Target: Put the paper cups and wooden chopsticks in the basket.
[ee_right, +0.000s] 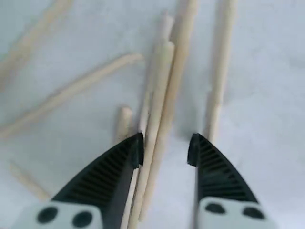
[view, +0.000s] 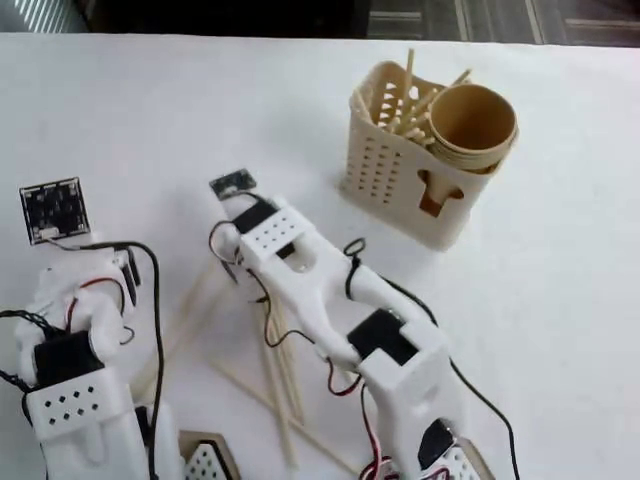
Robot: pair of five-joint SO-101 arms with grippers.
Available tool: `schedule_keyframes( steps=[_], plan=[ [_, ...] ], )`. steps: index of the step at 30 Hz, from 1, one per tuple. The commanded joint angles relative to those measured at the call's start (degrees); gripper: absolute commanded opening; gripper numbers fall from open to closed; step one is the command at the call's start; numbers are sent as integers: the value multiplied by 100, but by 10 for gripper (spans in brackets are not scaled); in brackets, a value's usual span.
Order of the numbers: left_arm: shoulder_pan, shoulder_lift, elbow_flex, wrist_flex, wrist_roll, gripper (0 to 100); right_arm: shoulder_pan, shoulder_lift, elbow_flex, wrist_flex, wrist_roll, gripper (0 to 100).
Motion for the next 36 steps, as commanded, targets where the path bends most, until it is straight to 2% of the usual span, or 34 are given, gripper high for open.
schedule_keyframes(
  steps=[1,5,10,14,18,26,36],
  plan=[
    [-4,-101,-26,-114,26,136,22,312,-123,-127,0,170],
    [-4,-101,-26,-114,26,136,22,646,-132,-127,18,163],
    [-4,-101,-26,-114,26,136,22,690,-281,-84,70,9],
    [-4,-101,-26,-123,18,136,48,637,-281,-66,440,17],
    [-4,-101,-26,-132,18,136,40,365,-387,233,484,17],
    [-4,-101,-26,-123,18,135,75,-1103,-396,796,791,17],
    [-4,-101,-26,-123,18,135,778,-2949,-404,787,1143,17]
  ],
)
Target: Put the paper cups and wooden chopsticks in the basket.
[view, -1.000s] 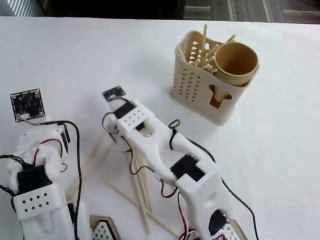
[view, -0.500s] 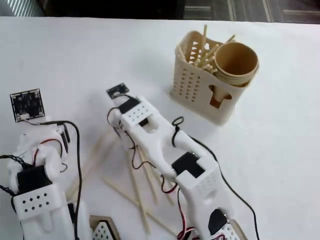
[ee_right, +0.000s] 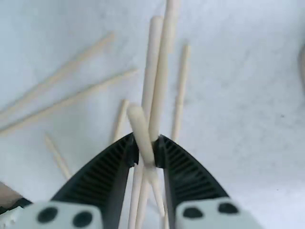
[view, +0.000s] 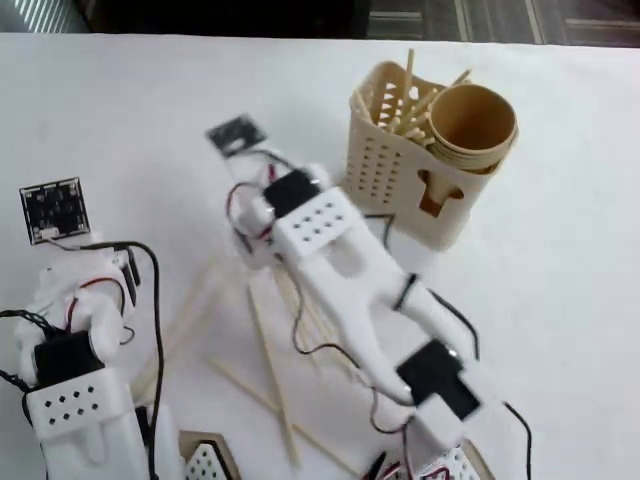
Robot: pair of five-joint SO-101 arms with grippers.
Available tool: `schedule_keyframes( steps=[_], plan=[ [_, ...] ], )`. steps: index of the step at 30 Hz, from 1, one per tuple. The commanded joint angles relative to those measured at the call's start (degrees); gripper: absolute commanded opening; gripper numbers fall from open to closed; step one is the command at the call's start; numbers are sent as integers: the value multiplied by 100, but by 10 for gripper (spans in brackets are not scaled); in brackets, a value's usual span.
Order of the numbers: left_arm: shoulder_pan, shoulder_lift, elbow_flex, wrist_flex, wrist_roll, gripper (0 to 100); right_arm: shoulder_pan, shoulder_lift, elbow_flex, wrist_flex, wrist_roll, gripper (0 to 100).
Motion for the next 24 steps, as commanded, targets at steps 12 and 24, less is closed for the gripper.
schedule_keyframes(
  steps=[12,24],
  plan=[
    [-31,-101,-26,-123,18,135,1279,-1982,-88,-2026,352,17],
    [-31,-101,-26,-123,18,135,2185,-2686,-88,-3618,343,17]
  ],
)
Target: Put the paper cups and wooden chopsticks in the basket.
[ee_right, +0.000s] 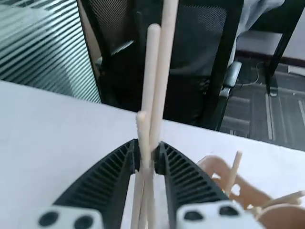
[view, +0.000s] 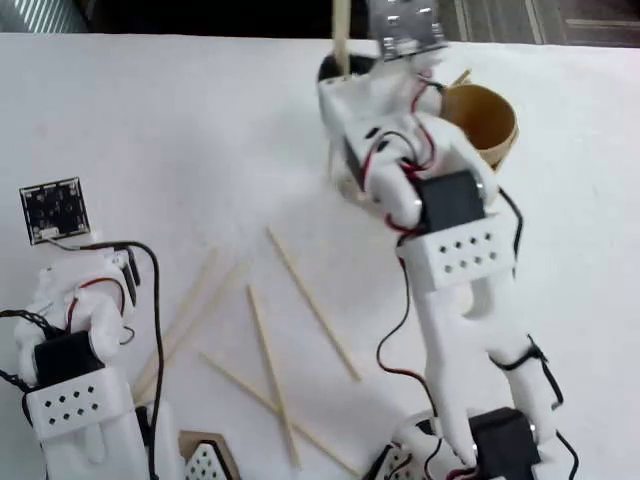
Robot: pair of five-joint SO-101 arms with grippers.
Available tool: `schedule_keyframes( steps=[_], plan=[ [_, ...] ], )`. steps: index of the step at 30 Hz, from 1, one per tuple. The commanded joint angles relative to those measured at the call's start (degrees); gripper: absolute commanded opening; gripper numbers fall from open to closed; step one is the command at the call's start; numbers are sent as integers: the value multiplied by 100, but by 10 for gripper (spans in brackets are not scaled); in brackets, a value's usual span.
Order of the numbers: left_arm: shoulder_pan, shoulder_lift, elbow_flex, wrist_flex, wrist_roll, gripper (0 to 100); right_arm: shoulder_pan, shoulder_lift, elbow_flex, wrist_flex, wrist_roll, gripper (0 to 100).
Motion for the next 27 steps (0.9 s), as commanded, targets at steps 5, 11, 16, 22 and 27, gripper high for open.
schedule_keyframes(
  steps=[5,11,16,22,27],
  plan=[
    [-31,-101,-26,-123,18,135,479,-629,-79,-567,9,17],
    [-31,-101,-18,-132,18,135,813,-646,-62,-1165,0,17],
    [-31,-101,97,-273,18,135,892,-646,-62,-1640,0,17],
    [-22,-101,97,-273,18,135,892,-620,-53,-1868,0,17],
    [-31,-101,97,-273,18,135,910,-523,9,-1938,18,17]
  ],
)
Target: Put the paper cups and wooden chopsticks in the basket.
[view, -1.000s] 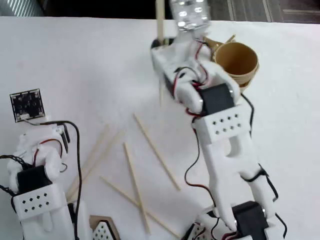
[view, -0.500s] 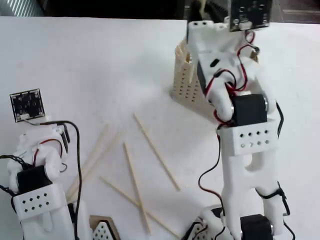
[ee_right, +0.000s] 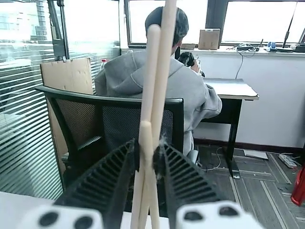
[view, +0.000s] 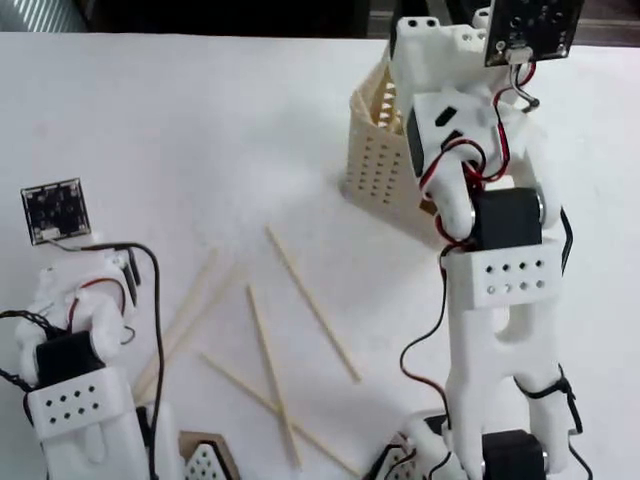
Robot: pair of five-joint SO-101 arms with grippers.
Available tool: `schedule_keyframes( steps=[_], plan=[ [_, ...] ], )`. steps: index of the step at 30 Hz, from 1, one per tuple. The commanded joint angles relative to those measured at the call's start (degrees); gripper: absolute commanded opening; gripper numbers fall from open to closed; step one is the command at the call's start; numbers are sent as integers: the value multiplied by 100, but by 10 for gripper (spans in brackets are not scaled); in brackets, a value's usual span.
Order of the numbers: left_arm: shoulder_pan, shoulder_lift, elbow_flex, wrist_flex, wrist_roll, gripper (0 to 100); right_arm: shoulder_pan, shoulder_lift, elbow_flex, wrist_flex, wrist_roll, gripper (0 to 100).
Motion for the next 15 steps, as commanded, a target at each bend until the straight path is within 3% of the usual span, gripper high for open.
schedule_keyframes(
  steps=[1,15],
  plan=[
    [-31,-92,-26,-114,18,135,75,-13,-62,-233,18,17],
    [-31,-92,-26,-114,18,135,497,673,1029,-831,0,17]
  ],
)
